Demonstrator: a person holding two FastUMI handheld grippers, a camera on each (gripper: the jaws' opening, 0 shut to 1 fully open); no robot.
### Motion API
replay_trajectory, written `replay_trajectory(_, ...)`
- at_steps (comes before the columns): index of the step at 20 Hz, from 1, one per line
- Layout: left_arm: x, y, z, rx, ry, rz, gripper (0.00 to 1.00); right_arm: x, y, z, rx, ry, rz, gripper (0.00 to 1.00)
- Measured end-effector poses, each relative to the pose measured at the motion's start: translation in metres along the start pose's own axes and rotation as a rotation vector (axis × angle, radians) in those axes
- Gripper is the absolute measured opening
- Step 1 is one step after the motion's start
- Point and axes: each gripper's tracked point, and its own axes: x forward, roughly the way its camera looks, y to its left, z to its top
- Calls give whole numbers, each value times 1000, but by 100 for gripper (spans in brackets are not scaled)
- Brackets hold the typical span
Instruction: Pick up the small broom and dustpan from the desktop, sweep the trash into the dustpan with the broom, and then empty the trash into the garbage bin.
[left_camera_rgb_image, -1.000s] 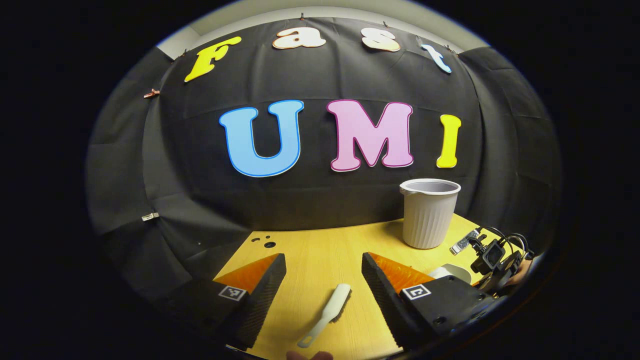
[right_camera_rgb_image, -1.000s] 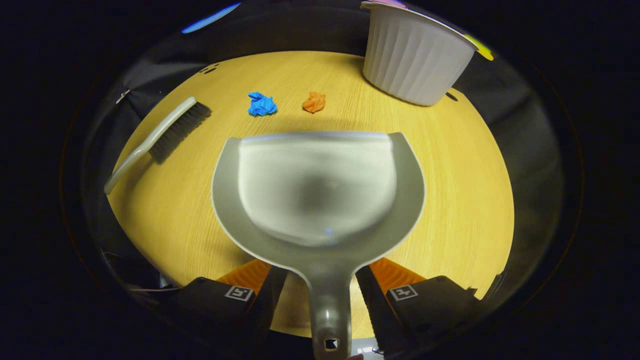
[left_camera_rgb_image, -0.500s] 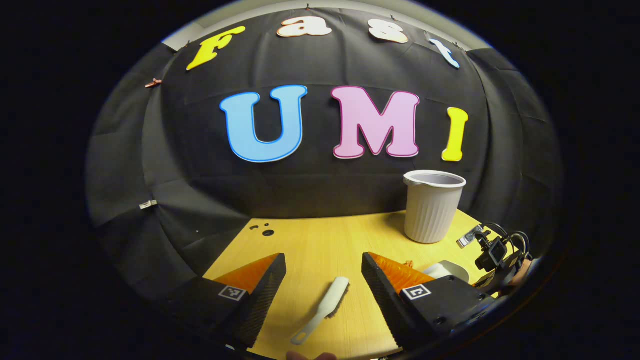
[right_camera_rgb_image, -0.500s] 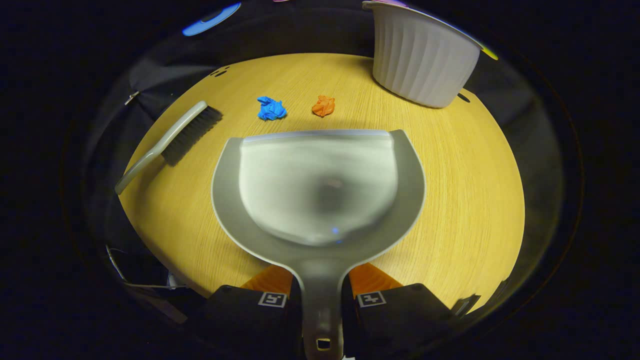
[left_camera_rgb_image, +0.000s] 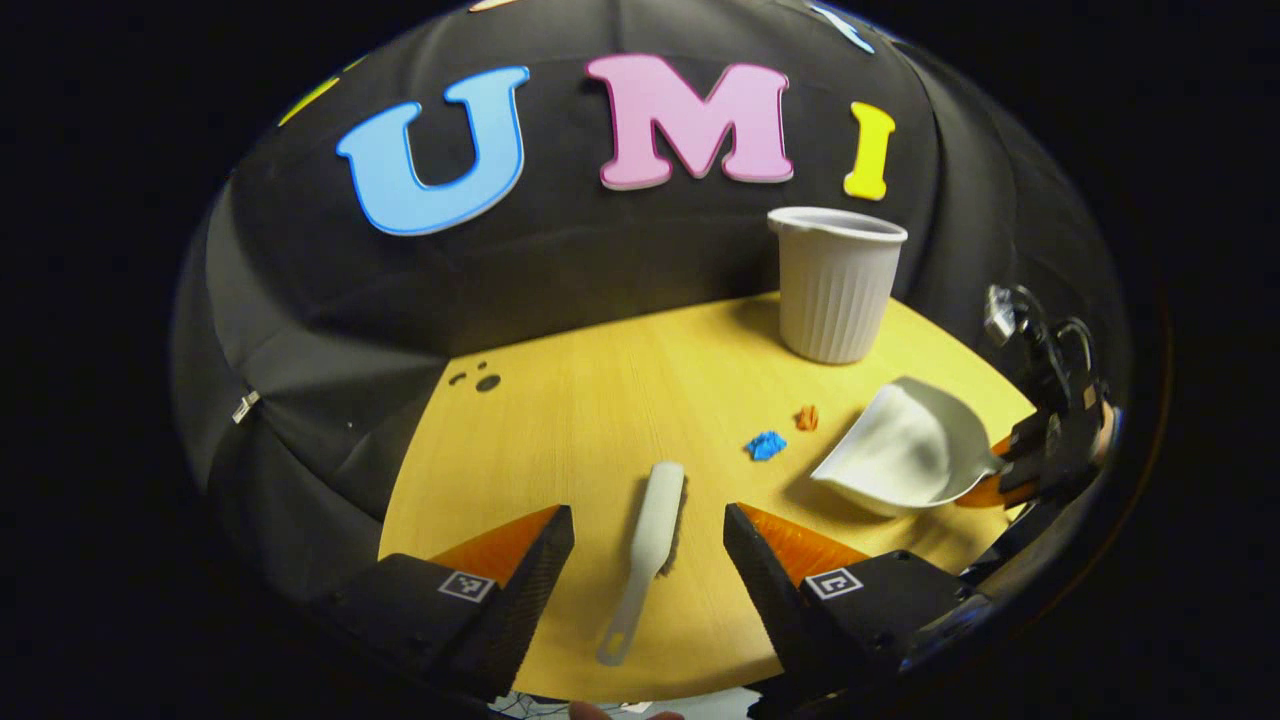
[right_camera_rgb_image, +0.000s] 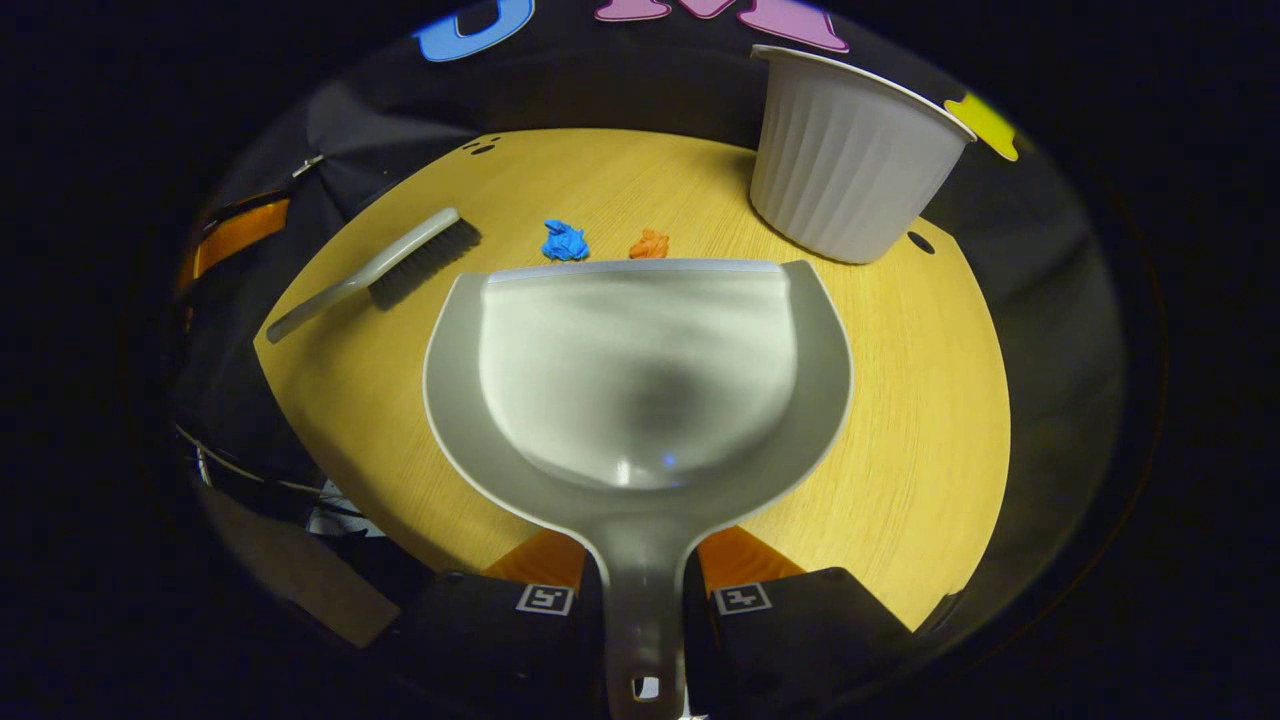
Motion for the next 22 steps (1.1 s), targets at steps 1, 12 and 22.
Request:
replay_trajectory(1,7,1,-10,7,35,-8,97,-4,-1,-3,-1,1,2,36)
replay_trajectory(12,85,9,-102,7,402,-78,90,-31,-1,-26,70,15,17,36)
replay_trajectory(22,117,7,-135,6,561,-123,69,-34,-12,-35,107,30,1,36)
